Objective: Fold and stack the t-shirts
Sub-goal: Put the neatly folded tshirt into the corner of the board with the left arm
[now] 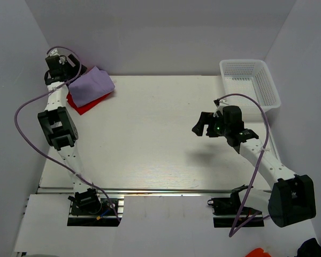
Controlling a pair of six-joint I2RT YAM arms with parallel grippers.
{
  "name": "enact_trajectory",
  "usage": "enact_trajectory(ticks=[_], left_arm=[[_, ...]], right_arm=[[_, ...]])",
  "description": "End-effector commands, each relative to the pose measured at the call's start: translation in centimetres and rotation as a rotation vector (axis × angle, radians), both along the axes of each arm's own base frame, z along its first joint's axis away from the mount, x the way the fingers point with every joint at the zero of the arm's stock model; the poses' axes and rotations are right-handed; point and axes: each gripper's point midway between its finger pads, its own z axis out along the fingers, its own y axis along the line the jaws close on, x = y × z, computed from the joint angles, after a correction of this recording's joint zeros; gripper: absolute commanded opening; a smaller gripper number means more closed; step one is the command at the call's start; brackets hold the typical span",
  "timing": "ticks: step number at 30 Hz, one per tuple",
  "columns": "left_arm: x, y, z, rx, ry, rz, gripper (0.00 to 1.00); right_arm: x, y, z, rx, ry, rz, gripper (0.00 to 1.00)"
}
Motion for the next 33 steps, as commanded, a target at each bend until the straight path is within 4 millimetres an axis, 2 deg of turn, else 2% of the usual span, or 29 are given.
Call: enact_trajectory(ticks=[1, 2, 4, 5, 6, 8, 9, 12, 14, 16, 19, 20, 22, 23, 25, 27, 29, 30, 31, 32, 33], left_arm=[[2.2, 0.0, -0.3, -0.012, -0.057, -0.113, 1.0], [2.3, 0.2, -1.3, -0.013, -0.041, -0.102, 1.0], [1.8, 2.1, -3.5, 0.013, 0.002, -0.03, 1.0], [1.5, 2.3, -3.7, 0.023, 0.002, -0.012, 1.0], [0.8, 2.8, -6.1, 0.025, 0.049, 0.021, 1.0], [0.0, 3.7, -6.8, 0.033, 0.077, 0.06, 1.0], [-0.6, 4.6, -7.6, 0.036, 0.102, 0.09, 1.0], [-1.9, 5.3, -10.1, 0.028, 0.17, 0.119, 1.0], [-2.0, 5.4, -10.8, 0.011, 0.168, 0.102, 1.0], [-1.7, 4.8, -10.5, -0.005, 0.152, 0.068, 1.0], [-1.1, 4.2, -7.5, -0.018, 0.066, 0.007, 1.0], [-1.0, 4.0, -5.2, -0.007, 0.023, -0.003, 1.0], [-0.9, 3.4, -2.6, 0.009, -0.016, -0.012, 1.0], [-1.3, 3.0, -0.2, 0.028, -0.039, -0.002, 1.0], [-1.9, 3.1, 2.4, 0.068, -0.058, 0.032, 1.0], [-3.4, 3.2, 3.5, 0.08, -0.044, 0.068, 1.0], [-6.0, 3.1, 5.4, 0.114, -0.041, 0.13, 1.0], [-7.1, 3.1, 5.8, 0.121, -0.033, 0.151, 1.0], [-8.4, 2.7, 5.0, 0.127, -0.005, 0.167, 1.0], [-10.0, 2.1, 7.8, 0.138, -0.052, 0.17, 1.0], [-11.0, 1.8, 8.5, 0.142, -0.067, 0.171, 1.0]], right_arm=[[1.0, 0.7, 1.4, 0.032, -0.04, 0.009, 0.9], [1.1, 0.7, 1.4, 0.031, -0.041, 0.008, 0.9], [1.2, 0.7, 1.3, 0.028, -0.039, 0.006, 0.9], [1.3, 0.7, 1.3, 0.029, -0.034, 0.004, 0.9], [1.2, 0.7, 1.0, 0.027, -0.029, 0.004, 0.9], [1.4, 0.8, 0.9, 0.028, -0.025, 0.007, 0.9], [1.4, 0.8, 0.7, 0.027, -0.013, 0.005, 0.9], [1.4, 1.0, 0.8, 0.038, -0.016, 0.013, 0.9], [1.1, 1.4, 0.7, 0.049, -0.014, 0.03, 0.9], [1.0, 1.4, 0.5, 0.052, -0.01, 0.034, 0.9], [0.8, 1.5, 1.0, 0.06, -0.017, 0.039, 0.9], [0.7, 1.6, 1.7, 0.066, -0.04, 0.045, 0.9], [0.5, 1.6, 2.7, 0.073, -0.069, 0.05, 0.9], [0.2, 1.6, 3.2, 0.08, -0.084, 0.057, 0.9], [-0.2, 1.5, 3.8, 0.085, -0.099, 0.062, 0.9], [-0.7, 1.4, 4.2, 0.095, -0.112, 0.062, 0.9], [-1.4, 1.6, 4.0, 0.106, -0.093, 0.083, 0.9], [-1.8, 1.7, 4.6, 0.116, -0.112, 0.093, 0.9], [-2.4, 1.8, 4.2, 0.126, -0.1, 0.107, 0.9], [-2.7, 1.7, 4.6, 0.133, -0.116, 0.11, 0.9], [-3.2, 1.7, 4.9, 0.141, -0.124, 0.114, 0.9]])
